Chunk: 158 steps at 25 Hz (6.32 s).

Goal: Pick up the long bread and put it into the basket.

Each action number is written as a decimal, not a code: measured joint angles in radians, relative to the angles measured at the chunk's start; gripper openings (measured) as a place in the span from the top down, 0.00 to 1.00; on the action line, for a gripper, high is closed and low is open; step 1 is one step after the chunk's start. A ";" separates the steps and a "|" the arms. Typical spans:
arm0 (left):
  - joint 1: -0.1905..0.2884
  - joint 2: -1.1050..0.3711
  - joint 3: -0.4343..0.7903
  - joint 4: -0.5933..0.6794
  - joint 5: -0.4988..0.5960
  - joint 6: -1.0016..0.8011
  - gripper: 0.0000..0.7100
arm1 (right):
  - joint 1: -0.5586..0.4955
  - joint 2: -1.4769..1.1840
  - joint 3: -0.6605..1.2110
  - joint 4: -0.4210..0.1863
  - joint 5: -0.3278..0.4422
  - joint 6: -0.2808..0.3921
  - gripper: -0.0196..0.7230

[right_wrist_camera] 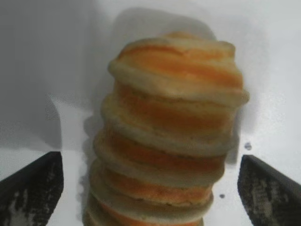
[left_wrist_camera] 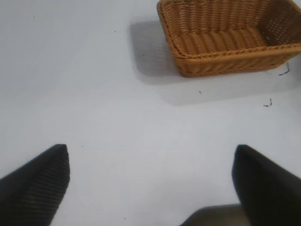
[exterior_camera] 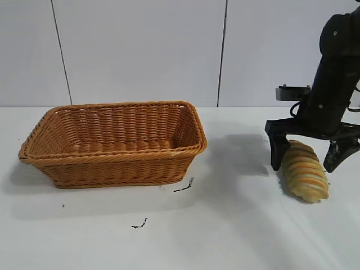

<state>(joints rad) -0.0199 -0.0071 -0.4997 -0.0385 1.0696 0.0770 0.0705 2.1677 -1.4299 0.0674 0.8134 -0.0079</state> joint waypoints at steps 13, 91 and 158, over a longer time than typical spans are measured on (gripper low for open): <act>0.000 0.000 0.000 0.000 0.000 0.000 0.03 | 0.000 0.017 -0.003 -0.006 0.026 0.000 0.76; 0.000 0.000 0.000 0.000 0.000 0.000 0.03 | 0.585 0.354 -0.935 0.057 0.138 -0.965 0.09; 0.000 0.000 0.000 0.000 0.000 0.000 0.03 | -0.076 -0.692 0.072 0.016 0.402 -0.105 0.09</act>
<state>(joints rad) -0.0199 -0.0071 -0.4997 -0.0385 1.0696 0.0770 -0.0054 1.4757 -1.3576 0.0834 1.2152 -0.1127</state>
